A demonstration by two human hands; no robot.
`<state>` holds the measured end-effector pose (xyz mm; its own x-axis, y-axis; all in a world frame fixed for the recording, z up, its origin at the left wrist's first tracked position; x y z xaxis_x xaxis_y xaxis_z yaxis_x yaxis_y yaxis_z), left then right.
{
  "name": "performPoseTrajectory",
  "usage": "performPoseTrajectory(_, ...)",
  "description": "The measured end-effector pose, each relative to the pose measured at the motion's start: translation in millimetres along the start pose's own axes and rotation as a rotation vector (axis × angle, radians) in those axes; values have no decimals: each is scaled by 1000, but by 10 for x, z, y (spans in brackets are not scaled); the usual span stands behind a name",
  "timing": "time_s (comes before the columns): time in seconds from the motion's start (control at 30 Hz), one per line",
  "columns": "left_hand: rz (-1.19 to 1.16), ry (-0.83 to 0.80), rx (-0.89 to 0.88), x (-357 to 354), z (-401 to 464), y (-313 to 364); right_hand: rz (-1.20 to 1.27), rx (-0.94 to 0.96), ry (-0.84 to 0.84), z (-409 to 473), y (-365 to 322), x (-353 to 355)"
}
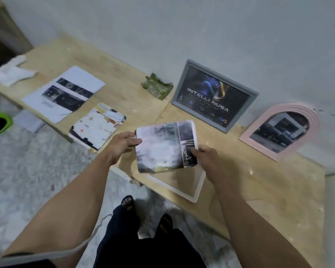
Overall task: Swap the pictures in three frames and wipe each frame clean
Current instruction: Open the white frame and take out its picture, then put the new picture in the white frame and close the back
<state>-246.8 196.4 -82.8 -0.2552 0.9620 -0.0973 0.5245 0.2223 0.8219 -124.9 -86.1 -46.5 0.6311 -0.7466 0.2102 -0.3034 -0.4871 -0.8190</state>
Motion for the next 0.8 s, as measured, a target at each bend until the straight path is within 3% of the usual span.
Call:
performPoseTrajectory(0.13, -28, 141, 31, 520, -146, -83, -38, 53, -58, 474, -486, -379)
performPoseTrajectory(0.37, -167, 397, -24, 1816, -293, 11, -131, 123, -230, 1583, -1344, -1627)
performPoseTrajectory(0.57, -279, 589, 10, 3188, -131, -10, -298, 150, -298, 2639, -2098, -2949)
performPoseTrajectory(0.8, -280, 727, 61, 4080, 143, -232, -609, 211, -299, 3378, -2558, -4000)
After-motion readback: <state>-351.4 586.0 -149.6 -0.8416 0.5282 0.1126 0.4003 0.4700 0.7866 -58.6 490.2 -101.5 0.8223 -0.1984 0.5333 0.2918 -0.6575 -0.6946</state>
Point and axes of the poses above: each hand's wrist, its own z-axis towards the middle knuckle, its own x-axis out of the back of the hand, y = z × x, the point moved 8 cm from there along z, towards the middle knuckle, and after that the axes turned 14 degrees about -y, right-handed, at the moved point
